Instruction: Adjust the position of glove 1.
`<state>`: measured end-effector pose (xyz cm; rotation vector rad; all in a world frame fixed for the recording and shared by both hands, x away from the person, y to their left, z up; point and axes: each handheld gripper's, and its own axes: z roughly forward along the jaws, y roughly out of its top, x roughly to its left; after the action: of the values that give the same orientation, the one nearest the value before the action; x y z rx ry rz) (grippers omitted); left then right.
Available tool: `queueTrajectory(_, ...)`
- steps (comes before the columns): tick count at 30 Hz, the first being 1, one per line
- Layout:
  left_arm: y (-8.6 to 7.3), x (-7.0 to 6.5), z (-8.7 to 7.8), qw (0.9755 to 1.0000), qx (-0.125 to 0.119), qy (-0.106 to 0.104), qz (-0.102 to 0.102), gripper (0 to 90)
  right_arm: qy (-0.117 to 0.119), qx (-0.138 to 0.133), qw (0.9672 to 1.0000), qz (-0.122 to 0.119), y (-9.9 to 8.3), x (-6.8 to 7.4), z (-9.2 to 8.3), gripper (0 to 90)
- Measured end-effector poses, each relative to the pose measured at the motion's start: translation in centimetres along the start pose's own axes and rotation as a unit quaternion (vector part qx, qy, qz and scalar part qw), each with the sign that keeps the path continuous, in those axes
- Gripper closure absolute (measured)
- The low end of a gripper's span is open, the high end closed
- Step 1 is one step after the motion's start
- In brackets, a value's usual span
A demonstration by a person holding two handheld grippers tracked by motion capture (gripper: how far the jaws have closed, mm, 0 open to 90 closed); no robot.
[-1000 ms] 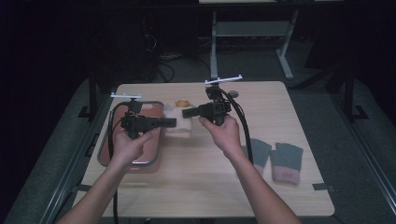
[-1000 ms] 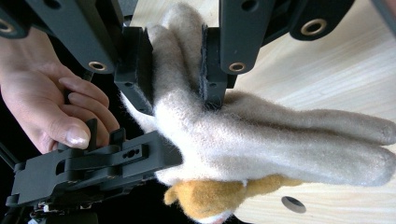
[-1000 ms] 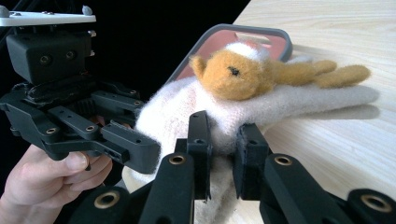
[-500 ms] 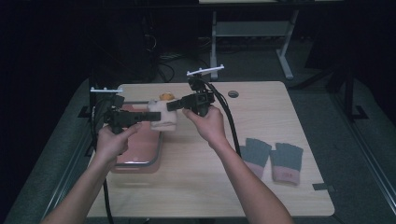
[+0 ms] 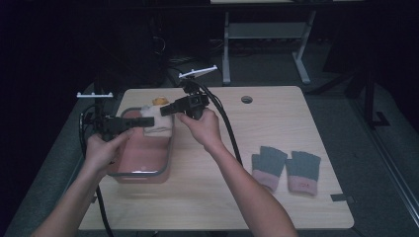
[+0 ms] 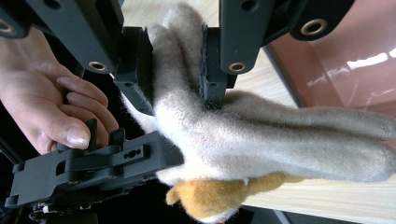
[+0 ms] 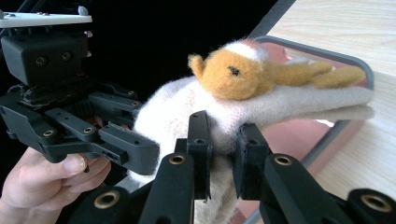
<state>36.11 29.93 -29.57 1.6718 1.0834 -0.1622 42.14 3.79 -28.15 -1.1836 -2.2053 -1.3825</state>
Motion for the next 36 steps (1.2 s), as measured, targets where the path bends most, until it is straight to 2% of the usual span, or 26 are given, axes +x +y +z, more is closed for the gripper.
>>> queueTrajectory(9, -0.5, 1.5, -1.1, 0.9998, 0.002, 0.01, -0.016, 68.5, 0.014, 0.014, 0.9998, 0.007, 0.4, -0.1, 2.2, 79.0)
queueTrajectory(18, -1.0, 2.8, -1.9, 0.9994, 0.001, 0.018, -0.031, 68.5, 0.018, 0.024, 0.9995, 0.013, 0.5, -0.2, 4.2, 79.0)
queueTrajectory(24, -1.6, 4.1, -2.1, 0.9986, 0.005, 0.025, -0.045, 68.5, 0.023, 0.034, 0.9989, 0.021, 0.5, -0.8, 5.7, 79.0)
queueTrajectory(25, -2.0, 4.5, -2.0, 0.9979, 0.008, 0.03, -0.057, 68.5, 0.023, 0.039, 0.9987, 0.025, 0.4, -1.1, 6.4, 79.0)
queueTrajectory(27, -2.3, 5.0, -2.0, 0.9975, 0.009, 0.03, -0.063, 68.4, 0.024, 0.042, 0.9984, 0.029, 0.2, -1.3, 6.8, 79.0)
queueTrajectory(36, -3.5, 6.6, -2.0, 0.9961, 0.02, 0.03, -0.081, 69.0, 0.029, 0.054, 0.9972, 0.042, -0.6, -2.2, 8.7, 78.9)
